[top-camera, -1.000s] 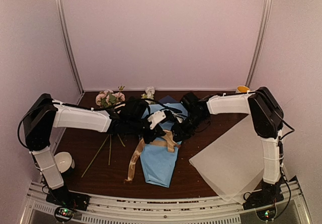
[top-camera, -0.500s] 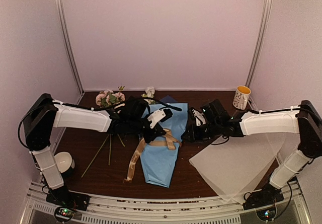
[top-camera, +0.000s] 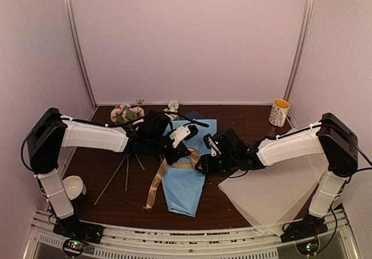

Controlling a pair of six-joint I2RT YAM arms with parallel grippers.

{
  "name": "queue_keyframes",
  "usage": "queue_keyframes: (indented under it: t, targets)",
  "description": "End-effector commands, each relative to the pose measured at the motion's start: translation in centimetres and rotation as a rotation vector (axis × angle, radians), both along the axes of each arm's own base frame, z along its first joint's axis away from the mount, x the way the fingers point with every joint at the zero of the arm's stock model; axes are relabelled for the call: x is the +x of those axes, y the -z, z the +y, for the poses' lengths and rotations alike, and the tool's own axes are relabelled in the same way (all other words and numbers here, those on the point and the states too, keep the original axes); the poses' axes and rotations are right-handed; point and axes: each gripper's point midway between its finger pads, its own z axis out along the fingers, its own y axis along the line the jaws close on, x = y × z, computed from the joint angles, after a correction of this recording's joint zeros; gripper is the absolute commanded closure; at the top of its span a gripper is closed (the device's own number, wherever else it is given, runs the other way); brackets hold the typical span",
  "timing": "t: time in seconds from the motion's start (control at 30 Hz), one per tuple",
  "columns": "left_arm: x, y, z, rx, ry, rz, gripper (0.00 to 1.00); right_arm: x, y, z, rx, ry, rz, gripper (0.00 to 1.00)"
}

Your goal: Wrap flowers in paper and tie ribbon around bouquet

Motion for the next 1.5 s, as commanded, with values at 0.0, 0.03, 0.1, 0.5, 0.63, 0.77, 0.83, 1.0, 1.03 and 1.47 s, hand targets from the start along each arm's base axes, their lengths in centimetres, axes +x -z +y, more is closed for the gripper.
queue_keyframes:
  t: [0.0,0.03,0.1,0.5,0.63,0.77,0.83,1.0,1.03,1.47]
  targets:
    - [0.8,-0.1,-0.3,-0.024,-0.014,-0.007,1.00,0.9,-0.9,1.6,-0.009,-0.013,-0.070,0.57]
    - [0.9,-0.1,-0.2,-0.024,-0.015,-0.007,1.00,1.0,-0.9,1.7,-0.018,-0.011,-0.077,0.56]
    - [0.9,-0.1,-0.2,-0.024,-0.017,-0.007,1.00,1.3,-0.8,1.7,-0.036,-0.005,-0.087,0.54]
    - [1.2,-0.3,-0.1,-0.026,-0.021,-0.007,1.00,2.2,0.6,1.6,-0.195,-0.001,-0.165,0.57]
    - [1.2,-0.2,-0.1,-0.024,-0.022,-0.003,1.00,1.7,1.3,1.9,-0.221,-0.024,-0.159,0.58]
    - [1.4,-0.1,0.1,-0.020,-0.027,-0.002,1.00,1.3,1.7,2.2,-0.217,-0.041,-0.143,0.57]
    - [1.4,0.0,0.2,-0.020,-0.030,0.000,1.00,1.1,2.0,2.3,-0.220,-0.049,-0.136,0.56]
    - [1.6,-0.1,0.2,-0.024,-0.032,-0.001,1.00,1.3,2.8,2.7,-0.236,-0.048,-0.117,0.65]
    - [1.6,-0.1,0.3,-0.024,-0.035,0.000,1.00,1.4,2.8,2.8,-0.236,-0.046,-0.117,0.73]
    - [2.8,0.3,2.1,0.011,-0.107,0.029,0.53,-0.8,-0.4,2.4,-0.155,-0.133,-0.118,1.00]
